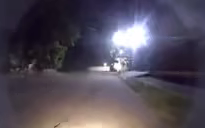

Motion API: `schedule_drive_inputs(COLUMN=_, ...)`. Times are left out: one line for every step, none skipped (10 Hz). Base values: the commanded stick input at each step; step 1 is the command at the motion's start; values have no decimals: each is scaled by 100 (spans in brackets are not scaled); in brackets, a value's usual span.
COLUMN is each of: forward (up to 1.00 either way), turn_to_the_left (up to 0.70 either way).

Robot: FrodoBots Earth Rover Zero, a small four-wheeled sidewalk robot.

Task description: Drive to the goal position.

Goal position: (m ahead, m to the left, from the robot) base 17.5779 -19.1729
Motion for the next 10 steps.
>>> schedule_drive_inputs(forward=70, turn_to_the_left=-35)
schedule_drive_inputs(forward=70, turn_to_the_left=-35)
schedule_drive_inputs(forward=70, turn_to_the_left=-35)
schedule_drive_inputs(forward=70, turn_to_the_left=-31)
schedule_drive_inputs(forward=70, turn_to_the_left=-27)
schedule_drive_inputs(forward=70, turn_to_the_left=0)
schedule_drive_inputs(forward=70, turn_to_the_left=0)
schedule_drive_inputs(forward=70, turn_to_the_left=0)
schedule_drive_inputs(forward=70, turn_to_the_left=0)
schedule_drive_inputs(forward=70, turn_to_the_left=0)
